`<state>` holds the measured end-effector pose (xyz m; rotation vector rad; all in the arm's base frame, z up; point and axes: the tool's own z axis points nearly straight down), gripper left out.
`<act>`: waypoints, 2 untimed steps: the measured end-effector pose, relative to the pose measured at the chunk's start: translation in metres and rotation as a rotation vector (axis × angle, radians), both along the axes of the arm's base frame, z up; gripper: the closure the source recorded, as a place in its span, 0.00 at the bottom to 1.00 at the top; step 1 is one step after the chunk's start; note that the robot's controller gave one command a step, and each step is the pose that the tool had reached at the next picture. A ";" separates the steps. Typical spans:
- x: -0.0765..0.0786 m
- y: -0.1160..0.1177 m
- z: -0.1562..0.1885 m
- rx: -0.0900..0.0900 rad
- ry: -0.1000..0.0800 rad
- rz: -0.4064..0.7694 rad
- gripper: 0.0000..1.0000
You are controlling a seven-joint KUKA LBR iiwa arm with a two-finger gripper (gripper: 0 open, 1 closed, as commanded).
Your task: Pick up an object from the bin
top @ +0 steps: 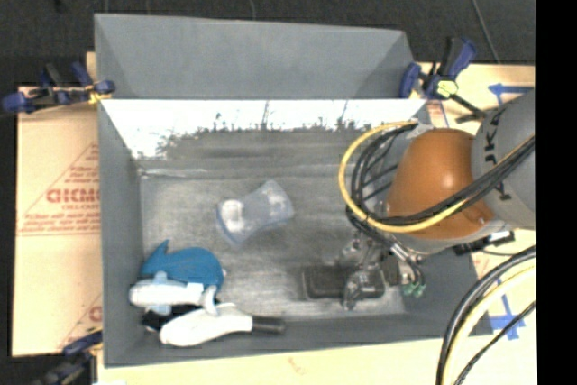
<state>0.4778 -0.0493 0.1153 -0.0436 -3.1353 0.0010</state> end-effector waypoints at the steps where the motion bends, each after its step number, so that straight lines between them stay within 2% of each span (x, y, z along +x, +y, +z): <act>1: 0.002 -0.001 0.019 -0.001 -0.009 -0.001 1.00; 2: 0.002 -0.001 0.028 -0.002 -0.011 -0.001 1.00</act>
Offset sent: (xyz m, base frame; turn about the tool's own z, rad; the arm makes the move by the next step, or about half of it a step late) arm 0.0000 0.0000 0.0155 0.0000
